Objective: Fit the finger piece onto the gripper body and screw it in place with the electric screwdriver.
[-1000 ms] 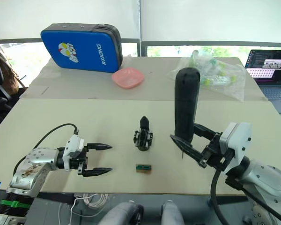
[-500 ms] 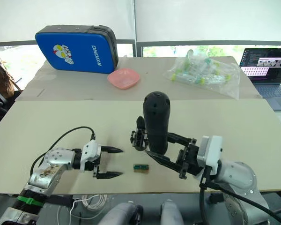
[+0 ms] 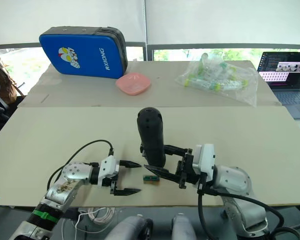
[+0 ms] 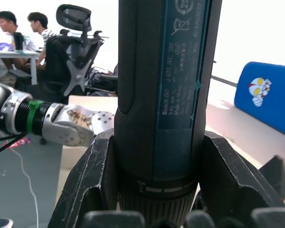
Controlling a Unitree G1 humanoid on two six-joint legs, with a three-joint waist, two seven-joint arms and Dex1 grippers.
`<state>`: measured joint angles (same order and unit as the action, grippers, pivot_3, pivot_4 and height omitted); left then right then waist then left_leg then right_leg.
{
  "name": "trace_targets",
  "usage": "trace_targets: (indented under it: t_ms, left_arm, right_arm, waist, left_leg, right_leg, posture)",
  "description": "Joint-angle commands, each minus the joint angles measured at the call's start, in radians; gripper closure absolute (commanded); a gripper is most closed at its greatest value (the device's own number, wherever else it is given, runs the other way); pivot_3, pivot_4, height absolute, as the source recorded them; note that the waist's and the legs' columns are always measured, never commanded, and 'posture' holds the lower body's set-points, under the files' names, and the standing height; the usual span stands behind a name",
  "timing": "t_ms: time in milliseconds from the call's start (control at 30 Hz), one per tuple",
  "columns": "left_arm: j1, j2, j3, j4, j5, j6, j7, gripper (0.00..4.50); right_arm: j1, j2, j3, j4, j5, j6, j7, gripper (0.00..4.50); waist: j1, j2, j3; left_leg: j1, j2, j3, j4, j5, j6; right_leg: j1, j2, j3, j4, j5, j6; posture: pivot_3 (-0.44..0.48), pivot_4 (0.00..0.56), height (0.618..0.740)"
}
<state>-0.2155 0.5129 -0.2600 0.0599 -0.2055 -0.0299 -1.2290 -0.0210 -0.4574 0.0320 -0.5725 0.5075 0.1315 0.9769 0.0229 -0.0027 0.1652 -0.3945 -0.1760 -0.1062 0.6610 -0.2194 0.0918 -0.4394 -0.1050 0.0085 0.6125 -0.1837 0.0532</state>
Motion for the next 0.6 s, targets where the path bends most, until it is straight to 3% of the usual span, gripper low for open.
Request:
trace_targets:
  t_ms: [33,600]
  left_arm:
    - [-0.007,-0.029,-0.039,0.043,0.017,-0.021,-0.002,0.0]
    - [-0.018,-0.085,-0.083,0.094,0.035,-0.061,-0.032,0.0]
  right_arm:
    - [-0.019,0.011,0.009,-0.009,0.002,-0.063,0.002,2.55]
    - [-0.041,-0.033,0.019,-0.025,0.063,-0.041,0.011,2.55]
  waist:
    - [0.004,0.0,0.0]
    - [0.026,0.001,-0.001]
  left_leg:
    - [0.0,0.0,0.0,0.0,0.0,0.0]
    - [0.003,-0.001,0.001,0.0,-0.001,0.001]
  right_leg:
    - [0.0,0.0,0.0,0.0,0.0,0.0]
    - [0.003,-0.001,0.001,-0.001,0.0,0.002]
  posture:
    - [0.0,0.15,0.74]
    - [0.0,0.15,0.74]
